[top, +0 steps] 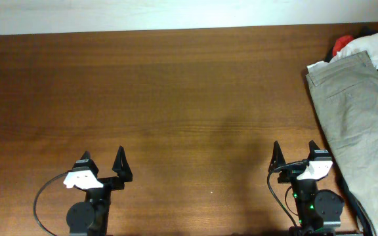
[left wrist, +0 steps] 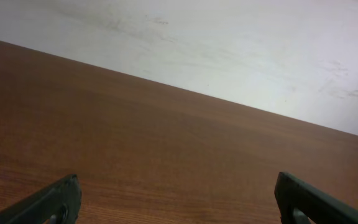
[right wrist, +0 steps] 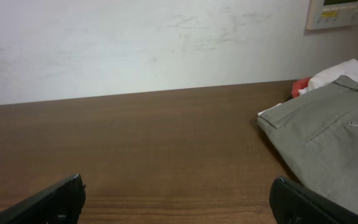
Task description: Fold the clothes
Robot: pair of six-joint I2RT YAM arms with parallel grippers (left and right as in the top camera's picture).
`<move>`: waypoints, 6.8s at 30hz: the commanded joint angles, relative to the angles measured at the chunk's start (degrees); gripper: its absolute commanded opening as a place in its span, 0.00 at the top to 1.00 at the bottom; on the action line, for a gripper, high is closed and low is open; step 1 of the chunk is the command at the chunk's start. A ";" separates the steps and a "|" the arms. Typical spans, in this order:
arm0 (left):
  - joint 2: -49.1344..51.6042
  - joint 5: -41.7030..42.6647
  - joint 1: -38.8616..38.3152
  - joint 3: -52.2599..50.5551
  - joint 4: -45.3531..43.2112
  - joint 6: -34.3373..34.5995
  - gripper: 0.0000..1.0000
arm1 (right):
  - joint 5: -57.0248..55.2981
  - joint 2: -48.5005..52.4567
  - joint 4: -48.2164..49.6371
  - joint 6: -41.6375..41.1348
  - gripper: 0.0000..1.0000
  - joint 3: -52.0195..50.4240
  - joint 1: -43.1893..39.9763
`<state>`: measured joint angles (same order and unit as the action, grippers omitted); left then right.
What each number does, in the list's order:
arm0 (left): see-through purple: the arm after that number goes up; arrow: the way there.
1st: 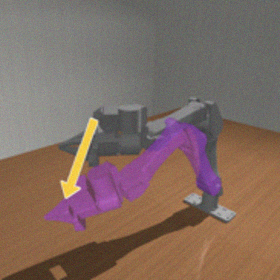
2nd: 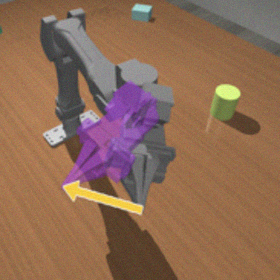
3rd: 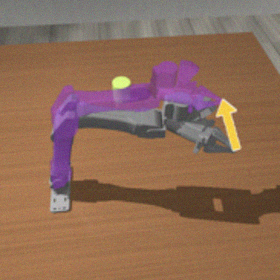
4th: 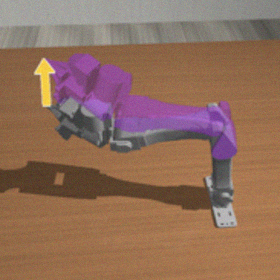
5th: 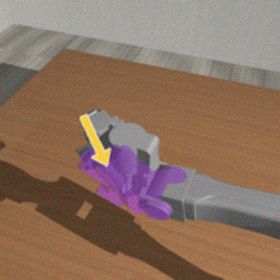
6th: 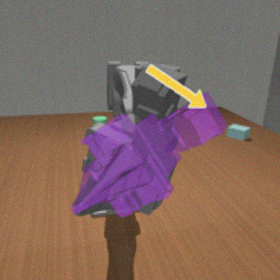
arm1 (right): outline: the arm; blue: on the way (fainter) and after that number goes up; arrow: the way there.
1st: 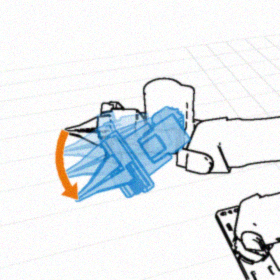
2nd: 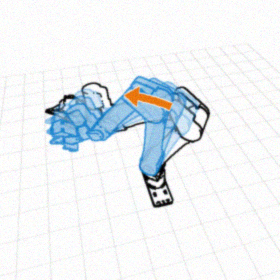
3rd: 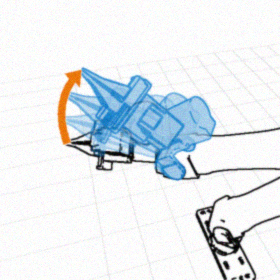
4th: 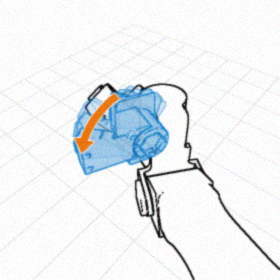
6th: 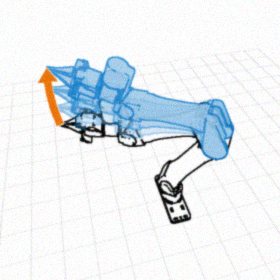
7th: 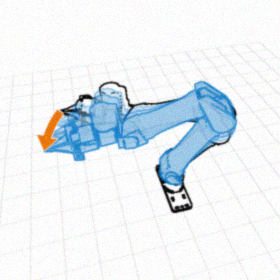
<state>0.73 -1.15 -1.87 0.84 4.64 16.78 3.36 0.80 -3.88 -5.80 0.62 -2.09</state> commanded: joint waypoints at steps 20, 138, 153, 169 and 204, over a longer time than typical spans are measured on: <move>-0.33 -0.79 -0.22 -0.31 0.00 0.35 0.01 | 0.55 -0.28 -0.22 0.00 0.01 -0.28 -0.35; -0.33 -0.79 -0.22 -0.31 0.00 0.35 0.01 | -1.44 108.54 -9.97 -14.67 0.96 79.34 26.91; -0.33 -0.79 -0.22 -0.31 0.00 0.35 0.01 | 0.52 107.49 -13.86 -22.97 0.27 83.23 43.65; -0.33 -0.79 -0.22 -0.31 0.00 0.35 0.01 | -13.46 102.12 -64.24 -34.95 0.29 77.22 8.33; -0.33 -0.79 -0.22 -0.33 0.00 0.35 0.01 | -5.18 96.54 -30.18 -27.41 0.01 69.24 8.24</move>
<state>0.62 -1.56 -1.87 0.80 4.58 16.78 0.64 105.82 -31.88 -33.95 69.60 5.82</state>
